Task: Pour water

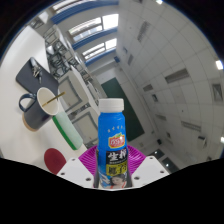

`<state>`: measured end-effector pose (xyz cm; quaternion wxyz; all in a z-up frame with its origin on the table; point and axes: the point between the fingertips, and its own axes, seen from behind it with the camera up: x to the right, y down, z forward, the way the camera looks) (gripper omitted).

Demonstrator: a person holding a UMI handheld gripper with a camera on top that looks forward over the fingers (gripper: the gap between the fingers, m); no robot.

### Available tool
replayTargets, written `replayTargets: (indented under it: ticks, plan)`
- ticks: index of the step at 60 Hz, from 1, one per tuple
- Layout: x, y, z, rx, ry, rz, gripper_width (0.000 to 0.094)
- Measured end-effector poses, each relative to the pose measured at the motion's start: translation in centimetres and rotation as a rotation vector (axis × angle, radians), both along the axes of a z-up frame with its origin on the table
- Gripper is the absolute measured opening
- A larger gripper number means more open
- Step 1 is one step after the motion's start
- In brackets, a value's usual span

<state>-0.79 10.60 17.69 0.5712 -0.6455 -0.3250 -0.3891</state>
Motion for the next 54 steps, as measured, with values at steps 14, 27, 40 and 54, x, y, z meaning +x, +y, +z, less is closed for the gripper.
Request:
replayTargets:
  ticks: [14, 27, 40, 54]
  plan:
    - [-7.3, 2.0, 0.5, -0.023, -0.824, 0.048, 0.0368]
    - [-9.2, 2.8, 1.7, 0.002, -1.139, 0.078, 0.0383]
    - [-8.9, 3.4, 2.3, 0.008, -1.09, 0.066, 0.0384]
    - [-6.4, 1.9, 4.7, 0.121, -0.077, 0.091, 0.0386]
